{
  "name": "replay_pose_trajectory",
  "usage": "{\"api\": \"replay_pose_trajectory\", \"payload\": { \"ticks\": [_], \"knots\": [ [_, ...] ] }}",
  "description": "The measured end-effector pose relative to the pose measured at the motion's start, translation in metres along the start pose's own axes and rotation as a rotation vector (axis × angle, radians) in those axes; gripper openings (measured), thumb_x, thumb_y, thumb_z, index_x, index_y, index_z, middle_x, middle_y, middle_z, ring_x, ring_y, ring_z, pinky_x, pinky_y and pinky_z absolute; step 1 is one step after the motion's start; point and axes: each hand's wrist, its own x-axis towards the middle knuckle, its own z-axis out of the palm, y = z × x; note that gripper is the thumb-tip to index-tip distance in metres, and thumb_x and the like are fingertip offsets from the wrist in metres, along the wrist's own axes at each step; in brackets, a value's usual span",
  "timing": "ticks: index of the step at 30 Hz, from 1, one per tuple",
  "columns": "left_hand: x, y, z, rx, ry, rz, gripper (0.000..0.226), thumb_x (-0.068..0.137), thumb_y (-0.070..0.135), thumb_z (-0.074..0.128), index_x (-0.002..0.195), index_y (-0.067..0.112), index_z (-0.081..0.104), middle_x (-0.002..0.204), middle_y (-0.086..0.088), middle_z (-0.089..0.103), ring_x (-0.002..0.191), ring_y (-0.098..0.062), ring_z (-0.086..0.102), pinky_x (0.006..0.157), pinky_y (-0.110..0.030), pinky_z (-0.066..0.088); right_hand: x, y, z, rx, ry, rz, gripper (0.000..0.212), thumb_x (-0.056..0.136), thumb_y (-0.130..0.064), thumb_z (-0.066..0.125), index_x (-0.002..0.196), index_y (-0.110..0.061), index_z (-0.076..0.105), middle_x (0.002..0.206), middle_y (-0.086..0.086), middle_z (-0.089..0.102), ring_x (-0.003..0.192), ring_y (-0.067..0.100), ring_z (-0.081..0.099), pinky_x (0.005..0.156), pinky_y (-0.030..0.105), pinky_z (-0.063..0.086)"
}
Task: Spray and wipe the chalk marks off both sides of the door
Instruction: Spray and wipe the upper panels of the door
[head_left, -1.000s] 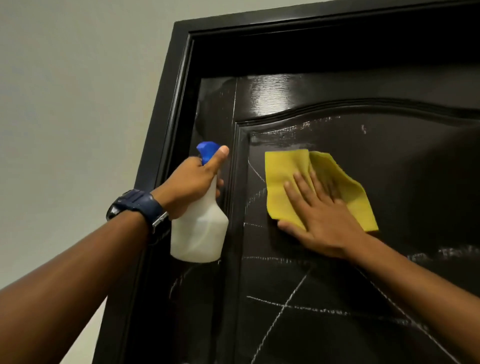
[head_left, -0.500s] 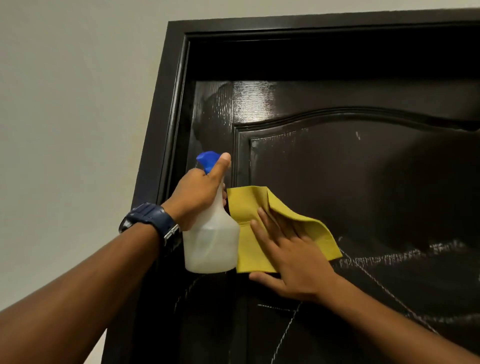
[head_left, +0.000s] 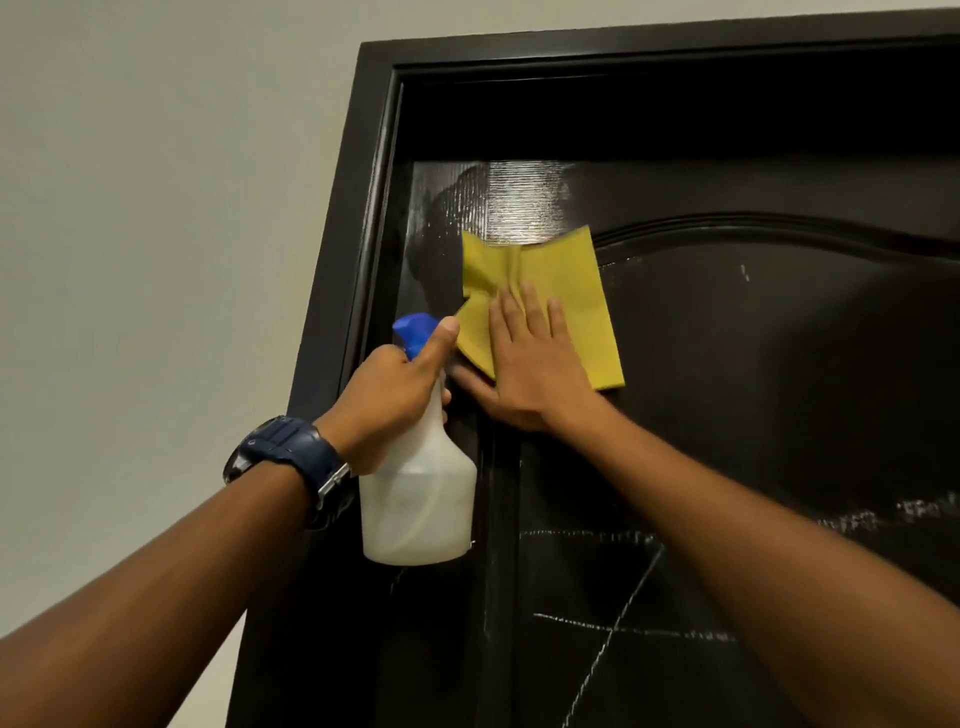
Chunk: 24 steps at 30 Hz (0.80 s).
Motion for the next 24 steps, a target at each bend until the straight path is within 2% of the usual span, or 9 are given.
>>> {"api": "replay_pose_trajectory", "payload": {
  "ticks": [4, 7, 9, 10, 12, 14, 16, 19, 24],
  "knots": [
    [-0.012, -0.005, -0.018, -0.065, -0.022, -0.055, 0.076, 0.091, 0.068, 0.050, 0.105, -0.004, 0.067, 0.074, -0.013, 0.071, 0.065, -0.025, 0.066, 0.073, -0.042, 0.059, -0.139, -0.026, 0.040, 0.085, -0.084, -0.223, 0.109, 0.088, -0.085, 0.013, 0.159, -0.002, 0.013, 0.168, 0.015, 0.003, 0.154, 0.032, -0.013, 0.123, 0.055, 0.001],
    [-0.020, -0.004, -0.023, -0.035, -0.029, -0.057, 0.072, 0.089, 0.068, 0.049, 0.101, 0.000, 0.067, 0.068, -0.006, 0.070, 0.059, -0.019, 0.066, 0.064, -0.034, 0.057, -0.183, -0.021, 0.056, 0.074, -0.117, -0.294, 0.097, 0.093, -0.080, 0.025, 0.157, -0.008, 0.029, 0.165, 0.010, 0.024, 0.153, 0.030, 0.021, 0.120, 0.049, 0.025],
    [-0.021, -0.001, -0.021, -0.027, -0.021, -0.050, 0.071, 0.089, 0.068, 0.049, 0.094, 0.000, 0.067, 0.069, -0.007, 0.070, 0.059, -0.020, 0.066, 0.064, -0.033, 0.056, -0.149, -0.008, 0.042, 0.072, -0.080, -0.258, 0.082, 0.097, -0.071, 0.023, 0.157, -0.015, 0.032, 0.157, 0.006, 0.041, 0.136, 0.029, 0.050, 0.102, 0.043, 0.046],
    [-0.020, -0.001, -0.018, -0.028, -0.013, -0.047, 0.070, 0.090, 0.068, 0.049, 0.092, 0.000, 0.067, 0.071, -0.008, 0.071, 0.060, -0.021, 0.066, 0.064, -0.035, 0.056, -0.119, 0.001, 0.032, 0.067, -0.042, -0.235, 0.076, 0.099, -0.066, 0.017, 0.158, -0.020, 0.028, 0.157, 0.003, 0.042, 0.133, 0.029, 0.053, 0.099, 0.043, 0.047],
    [-0.019, -0.002, -0.009, -0.026, 0.007, -0.043, 0.067, 0.091, 0.066, 0.050, 0.088, 0.001, 0.066, 0.074, -0.012, 0.071, 0.060, -0.020, 0.066, 0.064, -0.034, 0.055, -0.049, 0.023, 0.010, 0.069, 0.021, -0.166, 0.069, 0.098, -0.057, 0.002, 0.160, -0.031, 0.018, 0.166, -0.005, 0.021, 0.150, 0.029, 0.027, 0.115, 0.049, 0.028],
    [-0.022, -0.006, 0.005, -0.018, 0.010, -0.044, 0.063, 0.091, 0.066, 0.051, 0.085, 0.005, 0.065, 0.078, -0.016, 0.073, 0.059, -0.018, 0.065, 0.061, -0.031, 0.054, 0.010, 0.043, -0.008, 0.036, 0.085, -0.061, 0.058, 0.103, -0.051, 0.007, 0.160, -0.038, 0.013, 0.169, -0.011, 0.003, 0.155, 0.028, -0.004, 0.123, 0.052, 0.003],
    [-0.027, -0.013, 0.015, -0.020, 0.003, -0.046, 0.061, 0.091, 0.065, 0.052, 0.082, 0.006, 0.064, 0.080, -0.017, 0.073, 0.057, -0.017, 0.065, 0.058, -0.027, 0.052, 0.034, 0.048, -0.009, 0.024, 0.107, 0.022, 0.053, 0.107, -0.048, 0.015, 0.159, -0.041, 0.011, 0.169, -0.009, -0.003, 0.155, 0.027, -0.013, 0.123, 0.052, -0.007],
    [-0.036, -0.022, 0.021, -0.040, -0.003, -0.058, 0.062, 0.091, 0.065, 0.052, 0.083, 0.005, 0.065, 0.080, -0.016, 0.073, 0.056, -0.016, 0.064, 0.057, -0.027, 0.052, 0.000, 0.032, 0.012, 0.056, 0.177, 0.071, 0.056, 0.107, -0.045, 0.021, 0.160, -0.036, 0.009, 0.169, -0.002, -0.005, 0.155, 0.028, -0.012, 0.123, 0.053, -0.004],
    [-0.039, -0.021, 0.019, -0.044, 0.012, -0.055, 0.067, 0.090, 0.067, 0.051, 0.084, 0.002, 0.068, 0.077, -0.013, 0.073, 0.058, -0.017, 0.066, 0.060, -0.031, 0.054, -0.168, -0.004, 0.062, 0.064, 0.145, -0.012, 0.063, 0.104, -0.044, 0.029, 0.162, -0.025, 0.010, 0.169, 0.004, -0.001, 0.155, 0.031, -0.004, 0.122, 0.054, 0.008]
  ]
}}
